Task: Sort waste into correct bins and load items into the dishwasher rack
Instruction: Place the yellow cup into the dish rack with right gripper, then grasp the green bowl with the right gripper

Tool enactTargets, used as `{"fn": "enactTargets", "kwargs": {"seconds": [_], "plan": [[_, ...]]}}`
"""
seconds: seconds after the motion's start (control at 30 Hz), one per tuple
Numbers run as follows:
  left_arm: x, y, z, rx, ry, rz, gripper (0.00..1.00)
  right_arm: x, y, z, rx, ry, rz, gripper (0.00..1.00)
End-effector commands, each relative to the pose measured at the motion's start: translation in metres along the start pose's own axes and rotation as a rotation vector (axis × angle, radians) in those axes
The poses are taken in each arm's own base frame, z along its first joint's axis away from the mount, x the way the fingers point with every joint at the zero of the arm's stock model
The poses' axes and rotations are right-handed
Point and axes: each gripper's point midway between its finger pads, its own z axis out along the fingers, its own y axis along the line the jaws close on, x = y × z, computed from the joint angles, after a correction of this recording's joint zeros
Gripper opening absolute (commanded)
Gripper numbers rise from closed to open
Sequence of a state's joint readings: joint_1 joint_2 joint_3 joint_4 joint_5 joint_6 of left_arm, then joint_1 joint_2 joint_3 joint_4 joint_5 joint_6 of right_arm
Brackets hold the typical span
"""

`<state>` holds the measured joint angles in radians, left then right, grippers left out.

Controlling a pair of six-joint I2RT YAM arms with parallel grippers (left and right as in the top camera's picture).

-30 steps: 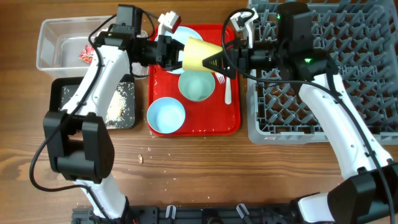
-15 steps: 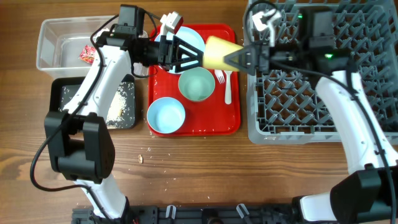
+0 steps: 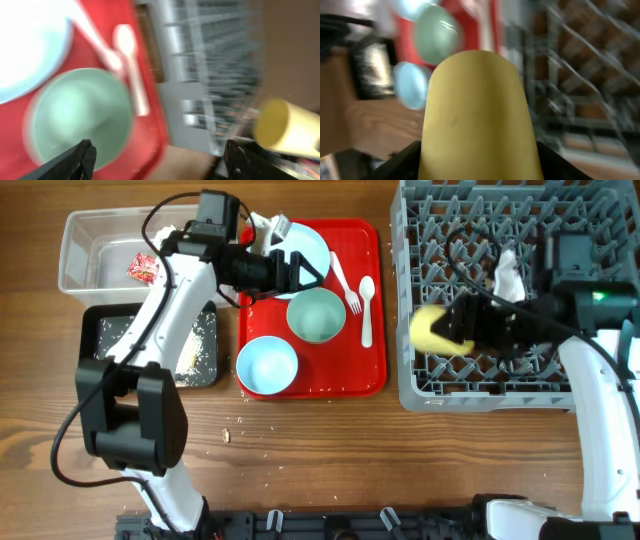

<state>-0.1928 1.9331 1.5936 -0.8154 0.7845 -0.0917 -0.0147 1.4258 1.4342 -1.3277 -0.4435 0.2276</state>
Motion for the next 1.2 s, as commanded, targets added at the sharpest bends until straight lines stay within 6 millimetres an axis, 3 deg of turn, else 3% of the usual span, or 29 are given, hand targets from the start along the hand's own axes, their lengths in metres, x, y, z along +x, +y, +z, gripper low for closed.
{"fn": "enactTargets", "kwargs": {"seconds": [0.0, 0.13, 0.37, 0.4, 0.43, 0.47, 0.53, 0.67, 0.77, 0.87, 0.93, 1.07, 1.17], "plan": [[-0.004, 0.023, 0.0, -0.246, -0.028, 0.046, 0.85, 0.006, -0.028, 0.006, 0.241, 0.019, 0.089, 0.49], [0.001, 0.022, 0.008, -0.304, -0.012, 0.072, 0.86, 0.012, -0.044, 0.021, 0.369, 0.088, 0.12, 0.49], [0.005, 0.016, 0.015, -0.321, 0.0, 0.097, 0.88, 0.008, -0.065, 0.06, 0.44, 0.217, 0.148, 0.5], [0.005, 0.016, 0.015, -0.321, 0.0, 0.097, 0.88, 0.008, -0.067, 0.064, 0.443, 0.229, 0.147, 0.53], [0.005, 0.016, 0.015, -0.321, 0.0, 0.097, 0.89, 0.007, -0.069, 0.069, 0.449, 0.244, 0.149, 0.65], [0.005, 0.016, 0.015, -0.321, 0.0, 0.097, 0.89, 0.007, -0.07, 0.072, 0.451, 0.252, 0.15, 0.71], [0.005, 0.016, 0.015, -0.321, 0.0, 0.097, 0.89, 0.006, -0.071, 0.076, 0.449, 0.256, 0.152, 0.78], [0.005, 0.016, 0.015, -0.321, 0.0, 0.097, 0.92, -0.005, -0.052, 0.073, 0.36, 0.218, 0.148, 0.79], [0.004, 0.016, 0.014, -0.321, -0.004, 0.097, 0.93, -0.024, -0.033, 0.06, 0.305, 0.149, 0.114, 0.78], [-0.001, 0.02, 0.008, -0.324, -0.022, 0.09, 0.93, -0.046, 0.004, 0.053, 0.216, 0.057, 0.02, 0.76], [-0.005, 0.023, -0.001, -0.329, -0.04, 0.079, 0.93, -0.057, 0.026, 0.061, 0.179, 0.0, -0.047, 0.75], [-0.021, 0.036, -0.049, -0.354, -0.145, -0.017, 0.94, -0.069, 0.072, 0.094, 0.107, -0.068, -0.107, 0.67], [-0.028, 0.05, -0.087, -0.379, -0.218, -0.065, 0.97, -0.071, 0.088, 0.122, 0.09, -0.065, -0.108, 0.62]]}}
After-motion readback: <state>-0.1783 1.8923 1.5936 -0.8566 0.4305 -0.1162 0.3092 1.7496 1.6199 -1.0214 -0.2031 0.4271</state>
